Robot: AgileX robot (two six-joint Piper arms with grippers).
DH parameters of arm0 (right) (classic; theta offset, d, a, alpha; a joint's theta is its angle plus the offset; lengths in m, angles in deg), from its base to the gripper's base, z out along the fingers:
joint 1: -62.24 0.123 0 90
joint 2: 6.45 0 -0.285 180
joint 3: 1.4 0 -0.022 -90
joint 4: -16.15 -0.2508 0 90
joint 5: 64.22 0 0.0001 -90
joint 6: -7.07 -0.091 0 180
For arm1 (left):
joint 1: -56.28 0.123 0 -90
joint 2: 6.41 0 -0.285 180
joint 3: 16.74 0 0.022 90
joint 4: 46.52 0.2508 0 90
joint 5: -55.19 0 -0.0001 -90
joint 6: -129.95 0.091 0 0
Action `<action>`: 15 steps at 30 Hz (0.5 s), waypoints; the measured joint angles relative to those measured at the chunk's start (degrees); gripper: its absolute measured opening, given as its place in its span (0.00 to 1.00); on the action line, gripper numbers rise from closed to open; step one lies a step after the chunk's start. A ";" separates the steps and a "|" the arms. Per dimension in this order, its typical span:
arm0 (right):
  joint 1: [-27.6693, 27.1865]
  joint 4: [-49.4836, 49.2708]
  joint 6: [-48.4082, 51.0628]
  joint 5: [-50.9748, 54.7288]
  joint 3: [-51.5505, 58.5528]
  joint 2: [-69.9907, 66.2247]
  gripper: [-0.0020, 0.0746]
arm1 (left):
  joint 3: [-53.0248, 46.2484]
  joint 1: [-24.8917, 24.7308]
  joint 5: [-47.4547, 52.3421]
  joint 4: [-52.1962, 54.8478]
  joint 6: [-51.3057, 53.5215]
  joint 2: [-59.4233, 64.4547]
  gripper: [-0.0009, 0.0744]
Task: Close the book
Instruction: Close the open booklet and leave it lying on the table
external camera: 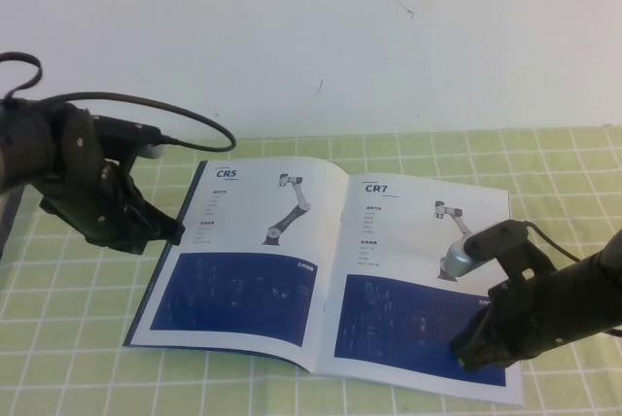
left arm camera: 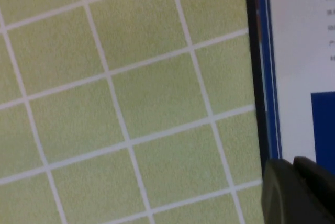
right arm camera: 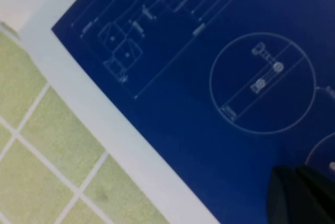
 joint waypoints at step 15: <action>0.00 -0.08 -0.27 0.74 -0.12 -0.46 0.02 | 7.27 -3.18 2.69 8.36 -7.07 12.00 0.01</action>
